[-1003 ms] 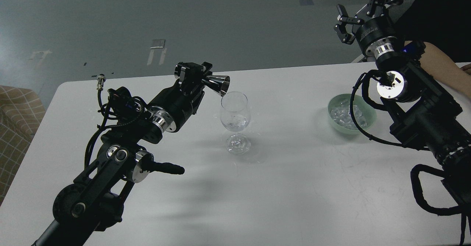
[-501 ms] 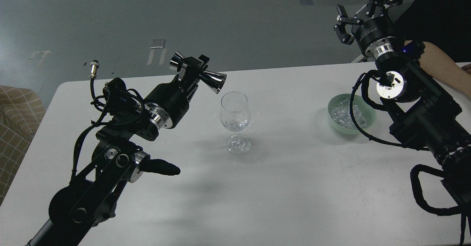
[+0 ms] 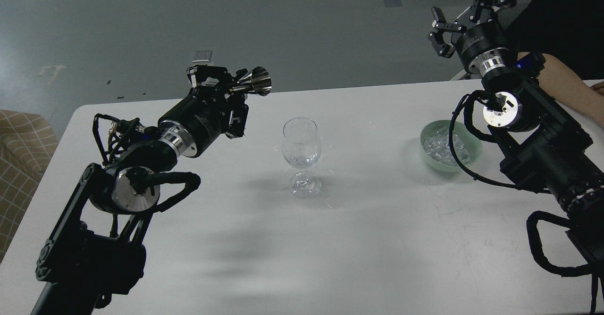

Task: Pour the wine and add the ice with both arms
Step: 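Bring the jigger back down to its spot with the left gripper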

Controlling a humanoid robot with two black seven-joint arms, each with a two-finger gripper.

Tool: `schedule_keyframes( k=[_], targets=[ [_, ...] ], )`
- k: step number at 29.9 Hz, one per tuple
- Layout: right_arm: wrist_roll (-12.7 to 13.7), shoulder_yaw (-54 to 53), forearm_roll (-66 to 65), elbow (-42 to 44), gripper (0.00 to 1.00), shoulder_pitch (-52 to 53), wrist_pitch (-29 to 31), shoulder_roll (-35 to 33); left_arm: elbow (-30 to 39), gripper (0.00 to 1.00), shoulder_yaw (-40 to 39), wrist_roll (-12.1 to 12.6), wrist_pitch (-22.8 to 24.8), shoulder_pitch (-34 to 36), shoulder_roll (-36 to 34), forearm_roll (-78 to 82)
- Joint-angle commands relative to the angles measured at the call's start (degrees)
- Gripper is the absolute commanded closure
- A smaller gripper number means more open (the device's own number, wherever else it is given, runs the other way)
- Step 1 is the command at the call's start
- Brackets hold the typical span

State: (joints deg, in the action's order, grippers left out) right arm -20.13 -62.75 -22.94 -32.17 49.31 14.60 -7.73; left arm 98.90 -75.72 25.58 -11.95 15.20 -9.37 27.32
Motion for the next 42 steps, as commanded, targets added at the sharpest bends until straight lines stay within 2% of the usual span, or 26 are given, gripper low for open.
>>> schedule_keyframes(
  k=[1,4,10,13,17,19,24,31,34,42],
  targets=[
    [0.0,0.0,0.0,0.0,0.0,0.0,-0.1,0.1,-0.5,0.89,-7.6,-3.3,0.3,-4.6,3.5,-8.9],
    [0.0,0.0,0.0,0.0,0.0,0.0,-0.4,0.1,-1.3,0.88,-12.0,-6.0,1.4,-8.1,5.2,-13.3],
    [0.0,0.0,0.0,0.0,0.0,0.0,-0.8,0.2,-5.9,0.88,-14.4,-13.3,8.7,-13.4,5.9,-22.1],
    [0.0,0.0,0.0,0.0,0.0,0.0,-0.8,0.2,-9.0,0.87,-14.7,-15.7,10.3,-14.5,6.0,-25.6],
    [0.0,0.1,0.0,0.0,0.0,0.0,-0.8,0.1,-12.4,0.86,-14.9,-17.2,12.5,-14.7,7.0,-27.1],
    [0.0,0.1,0.0,0.0,0.0,0.0,-0.8,0.1,-15.6,0.85,-14.9,-18.8,14.8,-14.8,7.4,-27.2],
    [0.0,0.1,-0.1,0.0,0.0,-0.1,-0.8,0.1,-18.5,0.83,-14.8,-19.5,19.4,-17.0,8.3,-27.9],
    [0.0,0.3,0.0,0.0,0.0,-0.1,-0.8,0.3,-22.4,0.79,-14.9,-20.1,21.2,-17.5,9.2,-28.1],
    [0.0,0.3,-0.1,0.1,0.0,-0.1,-0.8,0.3,-23.0,0.73,-14.9,-20.8,21.5,-17.5,9.2,-28.1],
    [0.0,0.4,-0.1,0.1,0.0,-0.1,-0.8,0.4,-25.0,0.64,-14.7,-21.8,21.5,-17.4,9.3,-28.0]
  ],
)
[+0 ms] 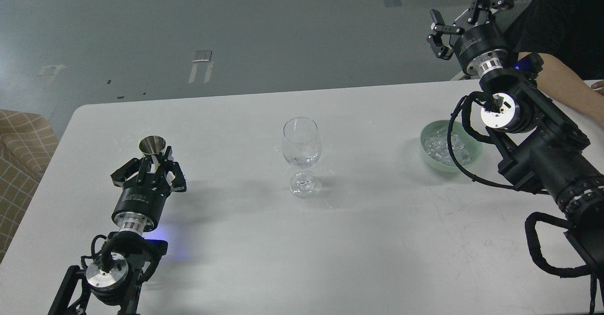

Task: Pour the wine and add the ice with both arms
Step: 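Bring the jigger back down to its spot with the left gripper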

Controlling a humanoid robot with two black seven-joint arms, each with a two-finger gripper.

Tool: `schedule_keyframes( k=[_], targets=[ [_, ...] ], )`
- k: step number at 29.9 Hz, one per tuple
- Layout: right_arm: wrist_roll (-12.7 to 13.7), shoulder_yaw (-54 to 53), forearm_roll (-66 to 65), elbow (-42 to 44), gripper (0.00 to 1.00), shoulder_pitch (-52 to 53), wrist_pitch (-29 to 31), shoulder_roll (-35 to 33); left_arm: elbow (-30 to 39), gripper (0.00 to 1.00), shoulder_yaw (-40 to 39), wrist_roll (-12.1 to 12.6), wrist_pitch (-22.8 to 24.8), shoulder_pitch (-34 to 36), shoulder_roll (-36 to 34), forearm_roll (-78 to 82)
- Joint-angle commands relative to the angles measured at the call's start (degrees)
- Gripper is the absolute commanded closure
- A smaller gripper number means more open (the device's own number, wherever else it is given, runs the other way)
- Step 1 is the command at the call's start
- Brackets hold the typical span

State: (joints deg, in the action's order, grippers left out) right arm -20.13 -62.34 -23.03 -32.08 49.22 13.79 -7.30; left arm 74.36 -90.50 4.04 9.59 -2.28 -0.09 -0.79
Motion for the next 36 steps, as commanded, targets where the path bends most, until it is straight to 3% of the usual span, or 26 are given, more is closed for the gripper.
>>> schedule_keyframes(
  k=[1,36],
  targets=[
    [0.0,0.0,0.0,0.0,0.0,0.0,0.0,0.0,-0.4,0.63,0.1,-0.3,0.0,0.1,0.0,0.1],
    [0.1,0.0,0.0,0.0,0.0,-0.3,0.0,-0.1,-1.8,0.48,0.7,0.4,0.0,0.3,-0.2,0.3]
  ],
)
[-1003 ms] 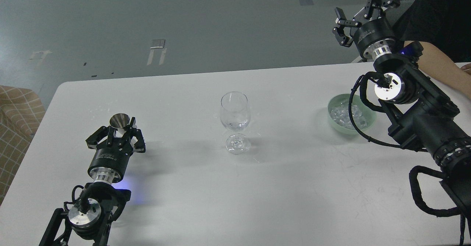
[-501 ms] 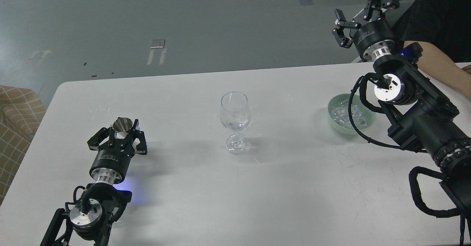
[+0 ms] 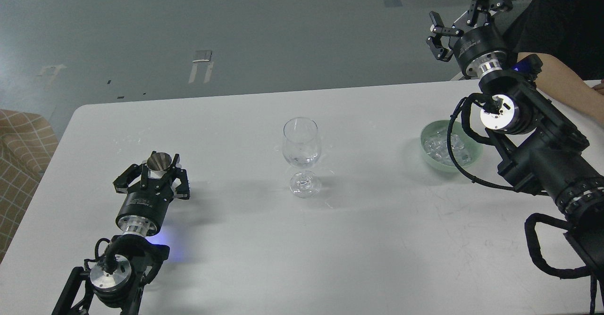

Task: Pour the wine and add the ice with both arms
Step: 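Bring the jigger back down to its spot with the left gripper, then release the jigger on the table and withdraw the left gripper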

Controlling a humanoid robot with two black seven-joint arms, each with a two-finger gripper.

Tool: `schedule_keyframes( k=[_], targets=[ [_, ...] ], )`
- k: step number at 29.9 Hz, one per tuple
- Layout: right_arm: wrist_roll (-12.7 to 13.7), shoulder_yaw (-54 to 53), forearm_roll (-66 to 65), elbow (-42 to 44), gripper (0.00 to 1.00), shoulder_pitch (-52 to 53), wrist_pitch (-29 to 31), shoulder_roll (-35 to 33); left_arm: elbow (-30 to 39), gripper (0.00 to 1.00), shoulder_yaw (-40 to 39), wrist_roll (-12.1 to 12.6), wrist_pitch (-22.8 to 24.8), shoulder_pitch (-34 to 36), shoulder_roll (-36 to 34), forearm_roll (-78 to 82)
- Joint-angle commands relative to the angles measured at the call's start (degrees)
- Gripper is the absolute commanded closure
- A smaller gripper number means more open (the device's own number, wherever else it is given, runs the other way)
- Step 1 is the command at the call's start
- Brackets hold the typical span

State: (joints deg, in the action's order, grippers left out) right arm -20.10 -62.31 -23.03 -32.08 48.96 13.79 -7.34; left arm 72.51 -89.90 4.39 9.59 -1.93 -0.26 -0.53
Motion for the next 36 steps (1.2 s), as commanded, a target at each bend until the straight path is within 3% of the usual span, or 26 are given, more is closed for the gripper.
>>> schedule_keyframes(
  k=[1,10,14,20,36],
  targets=[
    [0.1,0.0,0.0,0.0,0.0,0.0,0.0,0.0,0.0,0.47,0.1,0.0,0.0,0.0,0.0,0.0],
    [0.1,-0.1,0.0,0.0,0.0,0.1,0.0,0.0,0.0,0.36,0.2,0.2,-0.1,0.2,-0.1,0.1],
    [0.1,-0.1,0.0,0.0,0.0,0.1,0.0,-0.1,0.0,0.17,0.2,0.4,-0.4,0.3,-0.2,0.1],
    [0.1,-0.1,0.0,0.0,0.0,0.1,0.0,-0.3,0.0,0.02,0.3,0.5,-0.5,0.0,-0.2,0.2],
    [0.0,-0.2,0.0,-0.1,0.0,0.1,-0.1,-0.2,0.9,0.02,0.2,0.6,-0.4,-1.8,-0.5,0.1]
  ],
)
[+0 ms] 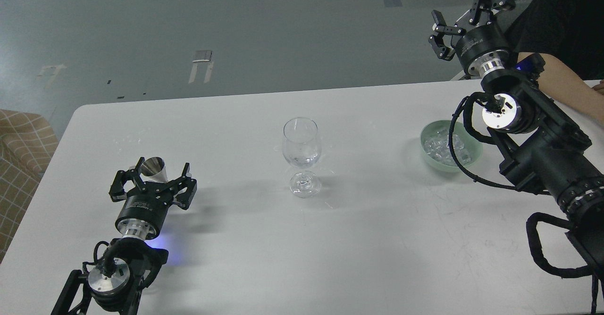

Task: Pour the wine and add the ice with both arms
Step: 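Release the jigger on the table and withdraw the left gripper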

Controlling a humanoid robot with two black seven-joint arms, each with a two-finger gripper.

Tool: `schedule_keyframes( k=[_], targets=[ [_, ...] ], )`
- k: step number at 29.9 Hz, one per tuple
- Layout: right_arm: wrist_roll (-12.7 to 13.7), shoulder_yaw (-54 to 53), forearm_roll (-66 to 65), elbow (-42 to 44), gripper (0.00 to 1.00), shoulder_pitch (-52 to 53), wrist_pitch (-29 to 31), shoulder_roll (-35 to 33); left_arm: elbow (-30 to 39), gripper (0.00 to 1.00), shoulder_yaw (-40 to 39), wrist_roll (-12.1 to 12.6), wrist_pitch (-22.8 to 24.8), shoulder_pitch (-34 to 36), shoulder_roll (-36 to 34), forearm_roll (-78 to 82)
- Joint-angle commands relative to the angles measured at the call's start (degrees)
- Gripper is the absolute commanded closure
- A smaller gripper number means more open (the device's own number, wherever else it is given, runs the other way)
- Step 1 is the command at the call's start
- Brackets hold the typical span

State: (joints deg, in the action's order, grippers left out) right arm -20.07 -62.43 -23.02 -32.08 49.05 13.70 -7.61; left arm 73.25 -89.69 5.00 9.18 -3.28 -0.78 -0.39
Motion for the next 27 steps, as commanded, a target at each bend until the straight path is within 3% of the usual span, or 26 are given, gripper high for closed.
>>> schedule_keyframes(
  k=[1,10,24,27],
  targets=[
    [-0.1,-0.1,0.0,-0.1,0.0,0.0,0.0,0.1,0.3,0.02,0.0,0.0,0.1,-0.8,0.0,0.0],
    [0.0,-0.1,0.1,-0.1,0.0,0.0,0.1,0.0,2.3,0.02,-0.9,1.9,0.4,-4.0,-0.3,0.0],
    [-0.1,-0.1,0.1,-0.1,0.0,-0.2,0.0,-0.1,5.2,0.02,-1.5,1.9,0.5,-8.5,-0.5,-0.1],
    [-0.1,-0.1,0.1,-0.2,0.0,-0.2,0.0,-0.4,6.1,0.02,-3.3,3.4,0.5,-9.8,-0.8,0.0]
  ],
)
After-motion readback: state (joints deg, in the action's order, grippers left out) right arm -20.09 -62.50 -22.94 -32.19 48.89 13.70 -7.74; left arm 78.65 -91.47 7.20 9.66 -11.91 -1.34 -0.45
